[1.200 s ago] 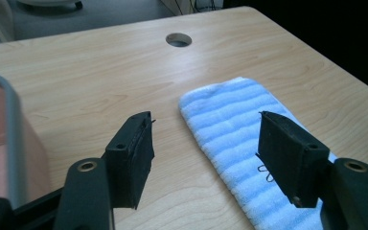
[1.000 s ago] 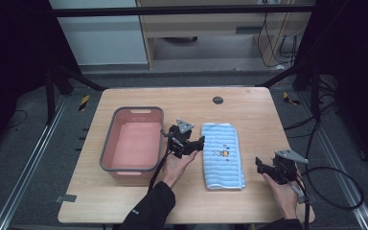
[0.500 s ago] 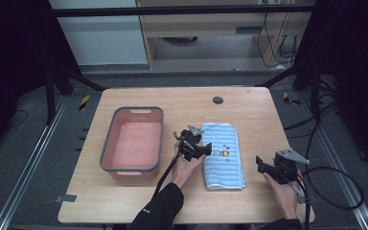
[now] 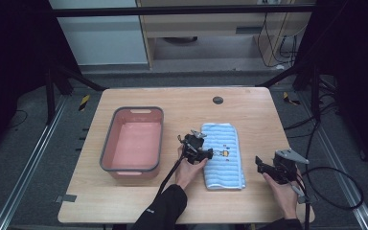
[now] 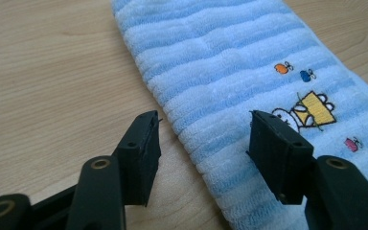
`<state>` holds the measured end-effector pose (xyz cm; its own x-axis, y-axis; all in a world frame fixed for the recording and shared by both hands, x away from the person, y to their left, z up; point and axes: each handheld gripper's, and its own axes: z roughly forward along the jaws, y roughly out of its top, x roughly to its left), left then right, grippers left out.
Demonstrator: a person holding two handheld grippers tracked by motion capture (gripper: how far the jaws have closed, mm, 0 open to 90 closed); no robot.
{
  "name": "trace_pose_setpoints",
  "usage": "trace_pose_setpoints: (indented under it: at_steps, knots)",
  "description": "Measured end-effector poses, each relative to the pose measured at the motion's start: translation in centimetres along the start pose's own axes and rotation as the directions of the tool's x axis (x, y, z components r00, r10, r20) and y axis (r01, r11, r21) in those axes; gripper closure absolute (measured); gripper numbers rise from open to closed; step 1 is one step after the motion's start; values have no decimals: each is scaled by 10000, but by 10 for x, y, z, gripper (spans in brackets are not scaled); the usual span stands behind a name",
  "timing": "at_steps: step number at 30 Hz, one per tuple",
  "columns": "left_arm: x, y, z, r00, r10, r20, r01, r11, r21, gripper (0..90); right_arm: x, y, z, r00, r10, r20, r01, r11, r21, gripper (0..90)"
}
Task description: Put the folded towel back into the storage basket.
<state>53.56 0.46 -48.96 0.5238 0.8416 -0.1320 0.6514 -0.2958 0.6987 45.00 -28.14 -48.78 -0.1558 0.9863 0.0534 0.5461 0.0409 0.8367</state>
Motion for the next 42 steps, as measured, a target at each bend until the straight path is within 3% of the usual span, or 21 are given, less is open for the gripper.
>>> trace_pose_setpoints:
  at_steps: [16,22,30,42]
  knots:
    - [-9,-3,5,9999,-167,-28,167,9998,101,679,0,0,0,10000,2,3,-2,10000,-18,227]
    - [-11,-3,4,10000,-24,-58,25,9999,153,789,0,0,0,10000,-9,15,9,10000,9,228]
    - [-13,-2,3,9998,119,-181,-117,9999,102,835,0,0,1,10000,24,-18,-24,10000,35,228]
    - [-8,8,-18,9990,215,400,-185,9972,-729,850,-1,0,1,10000,74,-41,-74,10000,48,228]
